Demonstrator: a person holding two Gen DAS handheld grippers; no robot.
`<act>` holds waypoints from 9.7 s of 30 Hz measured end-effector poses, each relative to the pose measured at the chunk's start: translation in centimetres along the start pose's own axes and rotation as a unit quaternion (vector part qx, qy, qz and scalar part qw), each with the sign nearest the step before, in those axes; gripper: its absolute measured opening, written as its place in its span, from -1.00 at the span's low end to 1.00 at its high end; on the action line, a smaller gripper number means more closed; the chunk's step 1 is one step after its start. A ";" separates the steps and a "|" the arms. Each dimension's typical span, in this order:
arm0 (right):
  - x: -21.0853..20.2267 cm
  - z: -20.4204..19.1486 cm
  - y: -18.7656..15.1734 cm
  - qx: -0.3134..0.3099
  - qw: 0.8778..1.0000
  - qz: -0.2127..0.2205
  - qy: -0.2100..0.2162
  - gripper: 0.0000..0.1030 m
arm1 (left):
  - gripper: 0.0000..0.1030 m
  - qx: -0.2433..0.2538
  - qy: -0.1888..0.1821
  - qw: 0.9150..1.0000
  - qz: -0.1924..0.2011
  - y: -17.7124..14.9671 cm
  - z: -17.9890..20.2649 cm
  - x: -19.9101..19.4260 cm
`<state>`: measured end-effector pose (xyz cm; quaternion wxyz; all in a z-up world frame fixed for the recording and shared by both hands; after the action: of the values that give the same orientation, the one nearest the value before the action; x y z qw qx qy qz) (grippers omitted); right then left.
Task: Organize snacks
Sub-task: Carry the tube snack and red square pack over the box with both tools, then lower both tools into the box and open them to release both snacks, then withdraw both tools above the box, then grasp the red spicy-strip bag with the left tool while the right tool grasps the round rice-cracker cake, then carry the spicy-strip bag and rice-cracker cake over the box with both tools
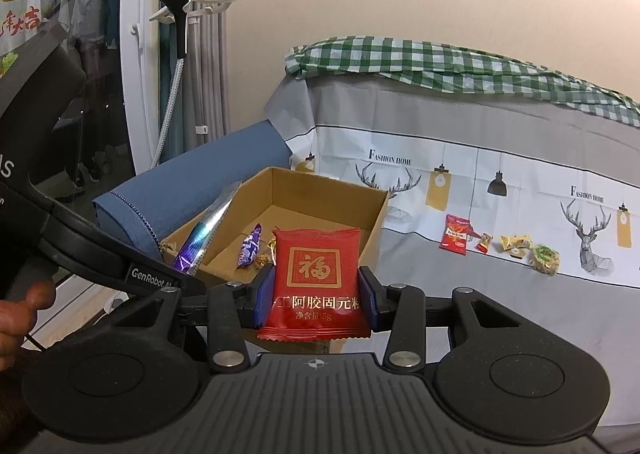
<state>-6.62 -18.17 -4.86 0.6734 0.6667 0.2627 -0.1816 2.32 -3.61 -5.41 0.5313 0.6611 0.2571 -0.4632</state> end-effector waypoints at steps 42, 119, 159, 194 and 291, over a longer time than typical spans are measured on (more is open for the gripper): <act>22.6 1.4 7.5 0.013 0.996 -0.092 0.018 -0.12 | -0.66 -0.008 0.056 0.995 -0.083 15.5 -8.5 16.5; 0.6 -1.5 1.3 -0.016 1.000 0.007 -0.003 0.94 | 0.99 -0.014 0.119 0.993 0.010 -1.1 -1.2 0.0; 7.4 18.3 -1.3 0.170 0.976 -0.024 -0.134 0.98 | 0.99 0.074 0.056 0.995 -0.036 18.2 12.3 11.5; 43.6 50.7 -2.0 0.259 0.924 -0.074 -0.269 0.99 | 1.00 0.027 0.010 0.994 -0.107 40.2 21.7 48.8; -0.2 1.7 0.3 0.041 0.999 0.008 0.001 0.57 | -0.06 -0.029 0.003 0.996 0.080 -0.1 -0.7 -1.9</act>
<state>-6.36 -19.90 -4.53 0.6467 0.6961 0.2501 -0.1864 1.67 -2.62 -3.75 0.5851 0.6651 0.2178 -0.4098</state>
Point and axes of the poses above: each gripper's, at about its wrist camera, not at the fingertips, and x roughly the way its jaws point, z to its right, y to its top, the point moved 3 cm from there along x, roughly the way its jaws point, and after that the axes turned 9 degrees about -z, right-handed, at the moved point
